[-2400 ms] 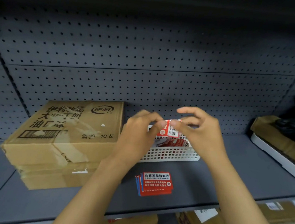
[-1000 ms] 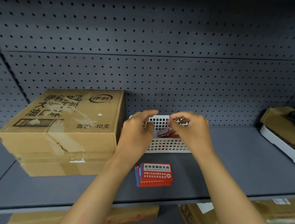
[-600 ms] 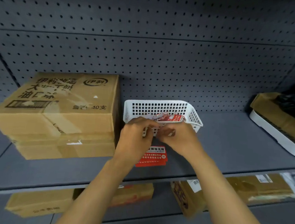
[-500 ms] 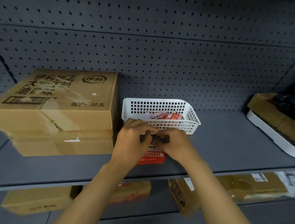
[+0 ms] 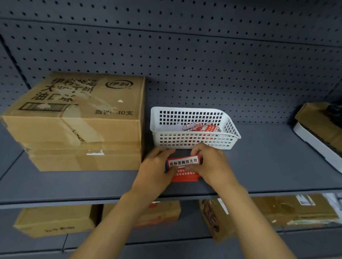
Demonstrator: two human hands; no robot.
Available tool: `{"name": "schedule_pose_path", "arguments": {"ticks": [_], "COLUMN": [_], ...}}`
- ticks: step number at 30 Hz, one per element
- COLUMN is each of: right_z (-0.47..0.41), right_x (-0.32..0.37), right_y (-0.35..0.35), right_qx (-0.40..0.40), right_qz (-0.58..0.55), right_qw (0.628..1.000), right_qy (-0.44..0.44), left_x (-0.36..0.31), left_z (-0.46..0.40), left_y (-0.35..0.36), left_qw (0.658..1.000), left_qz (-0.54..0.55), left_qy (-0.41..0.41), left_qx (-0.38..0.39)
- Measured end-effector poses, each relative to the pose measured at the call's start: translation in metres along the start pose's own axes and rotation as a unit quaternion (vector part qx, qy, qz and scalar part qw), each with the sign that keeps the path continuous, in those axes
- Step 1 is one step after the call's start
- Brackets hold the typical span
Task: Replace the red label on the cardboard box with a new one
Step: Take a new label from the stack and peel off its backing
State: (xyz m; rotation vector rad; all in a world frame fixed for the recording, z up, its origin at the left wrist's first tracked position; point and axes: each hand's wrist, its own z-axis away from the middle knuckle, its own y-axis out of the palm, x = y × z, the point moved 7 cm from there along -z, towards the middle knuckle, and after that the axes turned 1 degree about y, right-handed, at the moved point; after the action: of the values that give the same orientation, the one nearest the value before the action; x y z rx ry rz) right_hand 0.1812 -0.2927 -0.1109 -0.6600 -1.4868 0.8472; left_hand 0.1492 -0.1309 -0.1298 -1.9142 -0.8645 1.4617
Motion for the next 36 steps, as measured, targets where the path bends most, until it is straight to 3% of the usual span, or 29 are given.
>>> {"name": "schedule_pose_path", "arguments": {"ticks": [5,9,15,18,24,31,33,36], "right_z": [0.002,0.003,0.003,0.001,0.003,0.011,0.012,0.028], "right_x": [-0.001,-0.002,0.006,0.010,0.022,0.042,0.045,0.060], "right_y": [-0.012,-0.014,-0.039,-0.057,-0.083,-0.108,-0.113,-0.127], "right_qx": [-0.027,-0.032,-0.049,-0.068,-0.096,-0.113,-0.147,-0.258], "right_qz": [-0.068,-0.048,-0.106,-0.144,-0.210,-0.270,-0.248,-0.172], "right_qw": [0.997,0.998,0.993,0.987,0.972,0.953,0.954,0.945], "right_qy": [0.014,0.018,0.005,-0.002,-0.036,-0.078,-0.078,-0.102], "left_x": [0.000,-0.003,-0.017,-0.025,-0.045,-0.059,-0.064,-0.074], "left_z": [-0.001,0.000,-0.005,-0.007,-0.017,-0.019,-0.018,-0.015], "left_y": [-0.003,-0.007,-0.029,-0.044,-0.063,-0.083,-0.088,-0.099], "left_qw": [1.000,0.999,0.993,0.983,0.957,0.938,0.929,0.924], "left_qz": [0.029,0.044,0.069,0.140,0.281,0.341,0.365,0.374], "left_qy": [-0.003,0.006,0.024,0.011,-0.037,-0.044,-0.041,-0.017], "left_qx": [-0.005,-0.014,-0.091,-0.122,-0.052,-0.048,-0.050,-0.075]}}
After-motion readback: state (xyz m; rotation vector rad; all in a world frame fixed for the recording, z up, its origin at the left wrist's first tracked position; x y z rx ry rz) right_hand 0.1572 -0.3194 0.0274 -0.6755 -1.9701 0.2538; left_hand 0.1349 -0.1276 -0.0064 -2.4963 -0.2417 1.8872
